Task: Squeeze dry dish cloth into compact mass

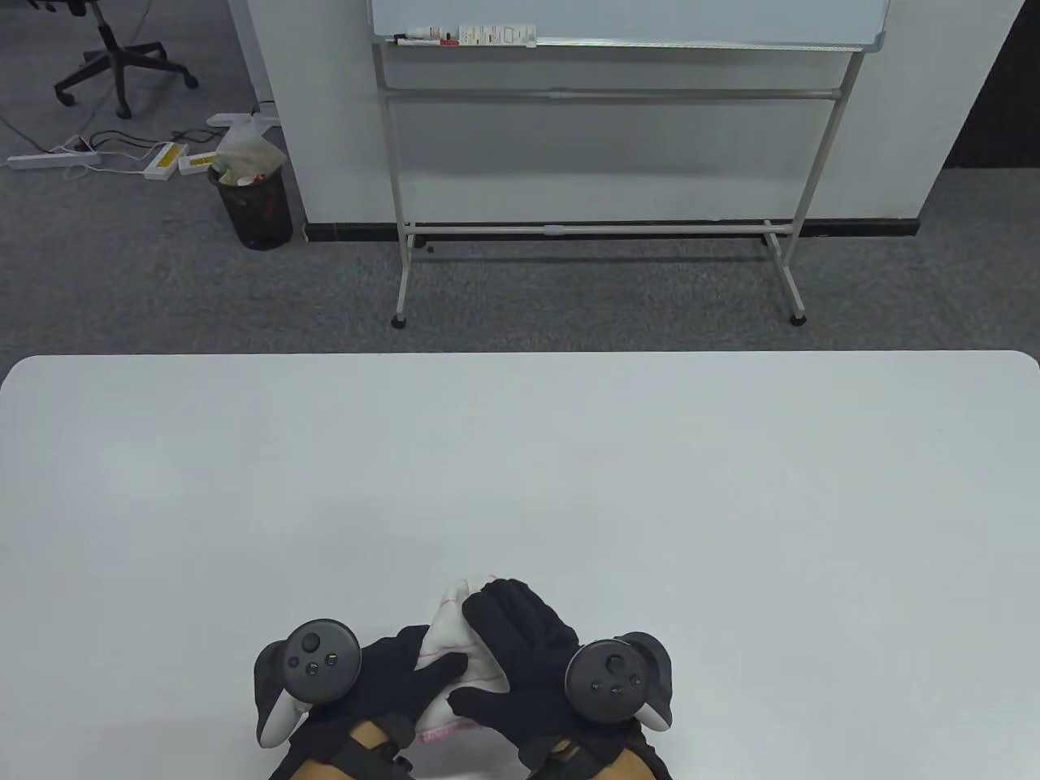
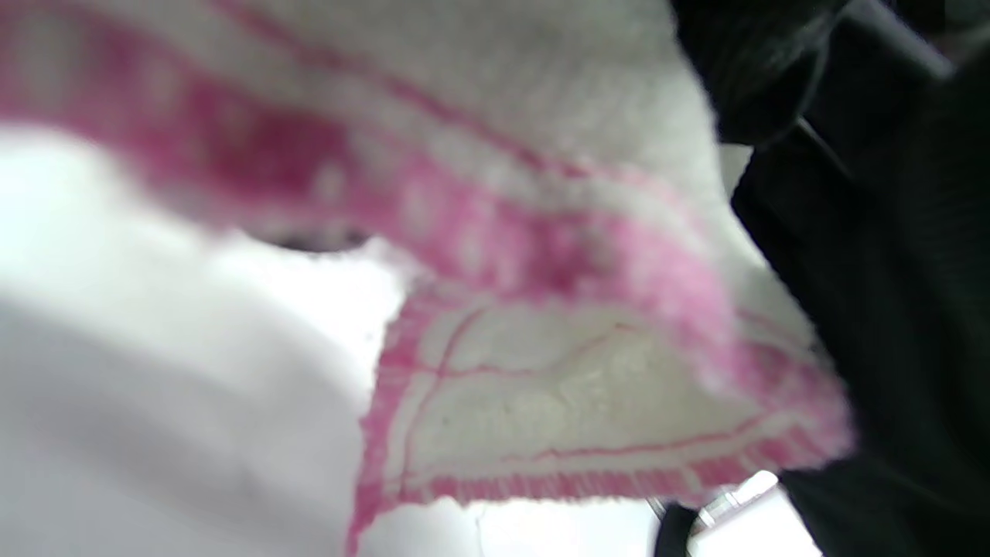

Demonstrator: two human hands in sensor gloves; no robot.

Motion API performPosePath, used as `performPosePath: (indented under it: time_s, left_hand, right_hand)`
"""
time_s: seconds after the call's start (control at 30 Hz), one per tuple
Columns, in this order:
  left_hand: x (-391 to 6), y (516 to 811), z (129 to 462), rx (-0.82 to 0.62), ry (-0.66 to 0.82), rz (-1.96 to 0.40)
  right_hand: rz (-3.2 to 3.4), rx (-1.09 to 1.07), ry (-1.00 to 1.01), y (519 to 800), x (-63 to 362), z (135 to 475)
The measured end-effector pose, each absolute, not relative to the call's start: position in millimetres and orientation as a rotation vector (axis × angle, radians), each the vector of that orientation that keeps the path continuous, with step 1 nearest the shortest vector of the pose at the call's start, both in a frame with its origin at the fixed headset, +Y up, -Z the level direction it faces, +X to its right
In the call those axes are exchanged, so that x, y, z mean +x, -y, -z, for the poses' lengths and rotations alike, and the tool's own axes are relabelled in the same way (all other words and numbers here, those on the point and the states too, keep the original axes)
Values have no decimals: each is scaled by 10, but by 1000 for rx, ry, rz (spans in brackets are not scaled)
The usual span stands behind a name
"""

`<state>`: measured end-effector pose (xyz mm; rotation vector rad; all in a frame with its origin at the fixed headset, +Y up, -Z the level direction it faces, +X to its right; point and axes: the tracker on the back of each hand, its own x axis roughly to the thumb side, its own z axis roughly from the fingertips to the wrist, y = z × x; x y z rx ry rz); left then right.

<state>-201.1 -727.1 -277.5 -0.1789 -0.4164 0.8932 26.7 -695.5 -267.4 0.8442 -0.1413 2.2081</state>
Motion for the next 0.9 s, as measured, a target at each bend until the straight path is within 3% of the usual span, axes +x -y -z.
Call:
performPosePath:
  time_s: [0.1, 0.3, 0.53, 0.73, 0.9]
  left_hand:
    - [-1938, 7265, 2743, -227, 475, -938]
    - [-1907, 7209, 2728, -169, 517, -1048]
    - [-1941, 7207, 2706, -108, 500, -1162]
    - [-1963, 7036, 2606, 55, 524, -967]
    - [-1804, 7001, 2531, 27, 616, -813]
  right_hand:
    - [-2275, 870, 59, 6993, 223, 2680]
    - [-2037, 701, -147, 7153, 320, 2820]
    - [-1814, 531, -146, 7196, 404, 2887]
    - [-1583, 349, -221, 7360, 591, 2975]
    - [-1315, 279, -385, 7494, 552, 2982]
